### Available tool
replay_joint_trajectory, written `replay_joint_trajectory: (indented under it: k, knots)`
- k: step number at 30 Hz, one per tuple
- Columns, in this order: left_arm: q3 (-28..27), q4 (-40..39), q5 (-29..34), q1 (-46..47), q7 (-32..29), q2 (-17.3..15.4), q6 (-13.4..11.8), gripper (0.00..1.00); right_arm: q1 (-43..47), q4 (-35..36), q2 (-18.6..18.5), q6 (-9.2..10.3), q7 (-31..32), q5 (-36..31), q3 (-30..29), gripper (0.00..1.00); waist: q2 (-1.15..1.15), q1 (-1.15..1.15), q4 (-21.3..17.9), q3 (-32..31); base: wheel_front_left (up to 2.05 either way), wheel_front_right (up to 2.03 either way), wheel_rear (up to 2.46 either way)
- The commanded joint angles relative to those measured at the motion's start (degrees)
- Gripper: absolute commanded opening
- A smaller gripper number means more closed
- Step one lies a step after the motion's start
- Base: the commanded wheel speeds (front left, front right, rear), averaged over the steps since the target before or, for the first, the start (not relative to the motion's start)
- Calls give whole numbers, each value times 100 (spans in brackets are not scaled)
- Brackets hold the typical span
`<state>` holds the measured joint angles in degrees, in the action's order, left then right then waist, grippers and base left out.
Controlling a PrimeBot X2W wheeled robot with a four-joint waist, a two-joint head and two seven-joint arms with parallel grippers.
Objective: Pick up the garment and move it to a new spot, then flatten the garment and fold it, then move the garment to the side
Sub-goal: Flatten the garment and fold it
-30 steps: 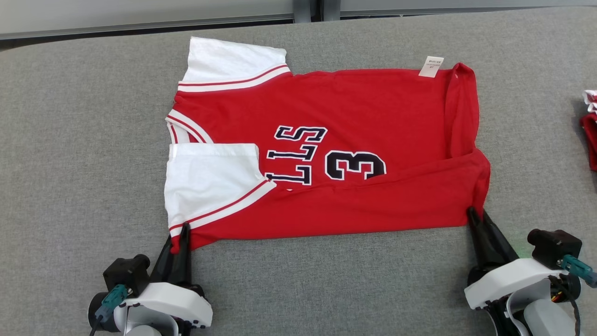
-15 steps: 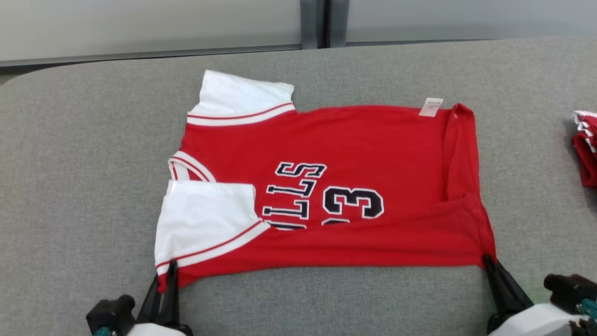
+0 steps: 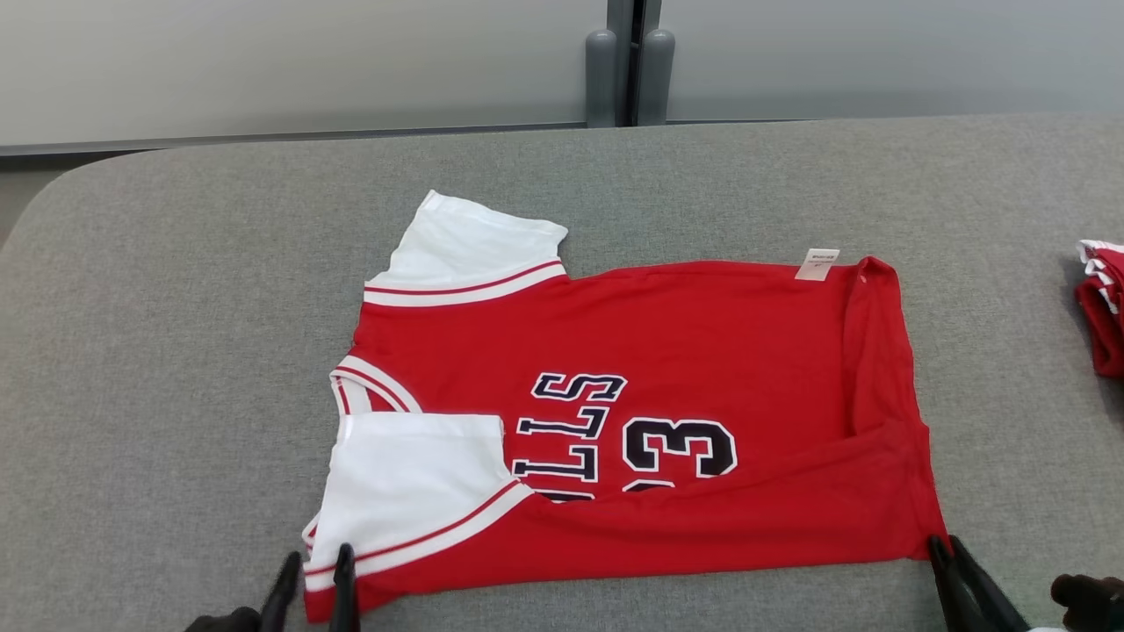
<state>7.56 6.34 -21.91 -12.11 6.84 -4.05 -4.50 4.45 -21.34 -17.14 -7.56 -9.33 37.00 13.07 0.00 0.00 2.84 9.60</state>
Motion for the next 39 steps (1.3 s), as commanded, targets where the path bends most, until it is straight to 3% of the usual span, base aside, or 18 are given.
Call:
replay_joint_trajectory:
  k: [1, 9, 15, 31, 39]
  knots:
    - [-40, -35, 85, 132, 72, -49, -60, 100, 13, 43, -18, 14, -35, -70, -65, 100, 0, 0, -23, -7, 0, 0, 0]
    - [-143, -531, 513, 562, 695, -119, -330, 100, -190, 1242, 110, 8, -342, -919, -731, 100, 0, 0, -160, -21, 0, 0, 0]
    - [-111, -1017, 1019, 953, 742, -311, -530, 100, -457, 2342, 312, 8, 113, -1675, -1221, 100, 0, 0, -294, -79, 0, 0, 0]
    - [72, -1148, 1170, 1095, 474, -382, -612, 100, -337, 2711, 540, 8, 538, -1931, -1327, 100, 0, 0, -246, 104, 0, 0, 0]
    - [283, -875, 1050, 2027, 215, -375, -297, 100, -498, 2811, 523, 8, 609, -1887, -1363, 100, 0, 0, -240, 557, 0, 0, 0]
